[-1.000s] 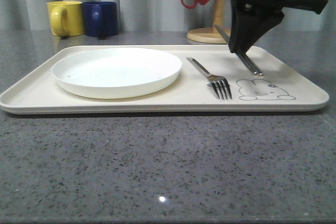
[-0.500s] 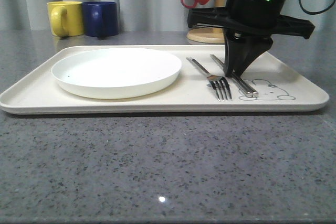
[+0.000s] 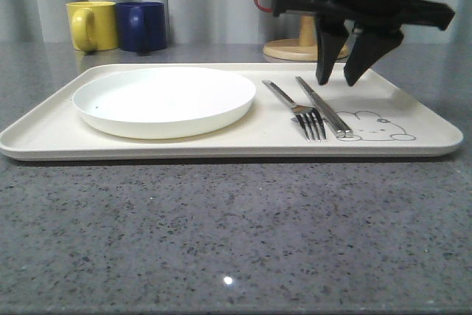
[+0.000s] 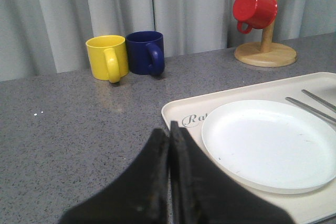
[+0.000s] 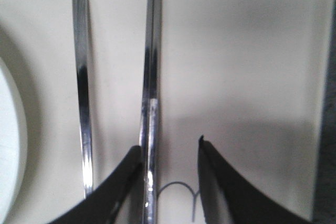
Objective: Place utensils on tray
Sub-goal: 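Open the right gripper and move it back to the spoon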
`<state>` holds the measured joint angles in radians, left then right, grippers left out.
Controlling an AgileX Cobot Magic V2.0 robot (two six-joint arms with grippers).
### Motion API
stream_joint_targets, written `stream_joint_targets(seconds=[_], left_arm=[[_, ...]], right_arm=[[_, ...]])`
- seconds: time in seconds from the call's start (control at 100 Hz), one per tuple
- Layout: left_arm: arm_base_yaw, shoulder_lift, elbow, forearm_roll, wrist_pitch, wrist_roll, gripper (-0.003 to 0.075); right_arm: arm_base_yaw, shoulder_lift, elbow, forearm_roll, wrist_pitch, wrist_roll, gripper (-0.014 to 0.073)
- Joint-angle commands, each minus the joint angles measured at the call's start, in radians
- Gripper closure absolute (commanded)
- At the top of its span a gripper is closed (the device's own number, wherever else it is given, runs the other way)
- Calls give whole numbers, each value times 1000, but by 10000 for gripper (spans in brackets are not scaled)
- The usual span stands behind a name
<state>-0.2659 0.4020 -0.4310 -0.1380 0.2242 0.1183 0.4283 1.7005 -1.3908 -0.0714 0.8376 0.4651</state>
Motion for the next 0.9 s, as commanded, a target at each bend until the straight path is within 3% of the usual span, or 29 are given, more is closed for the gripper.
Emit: stream_joint_targets(seconds=[0.0, 0.48, 0.64, 0.89], left_arm=[[-7, 7, -26, -3, -82, 0, 739], [-7, 7, -26, -3, -82, 0, 739], [-7, 7, -26, -3, -82, 0, 739], [-7, 7, -26, -3, -82, 0, 739]], right_arm=[[-41, -103, -39, -50, -18, -30, 316], [-489, -137, -38, -16, 174, -436, 316], [-555, -91, -38, 17, 178, -513, 316], [-584, -18, -38, 17, 156, -520, 316]])
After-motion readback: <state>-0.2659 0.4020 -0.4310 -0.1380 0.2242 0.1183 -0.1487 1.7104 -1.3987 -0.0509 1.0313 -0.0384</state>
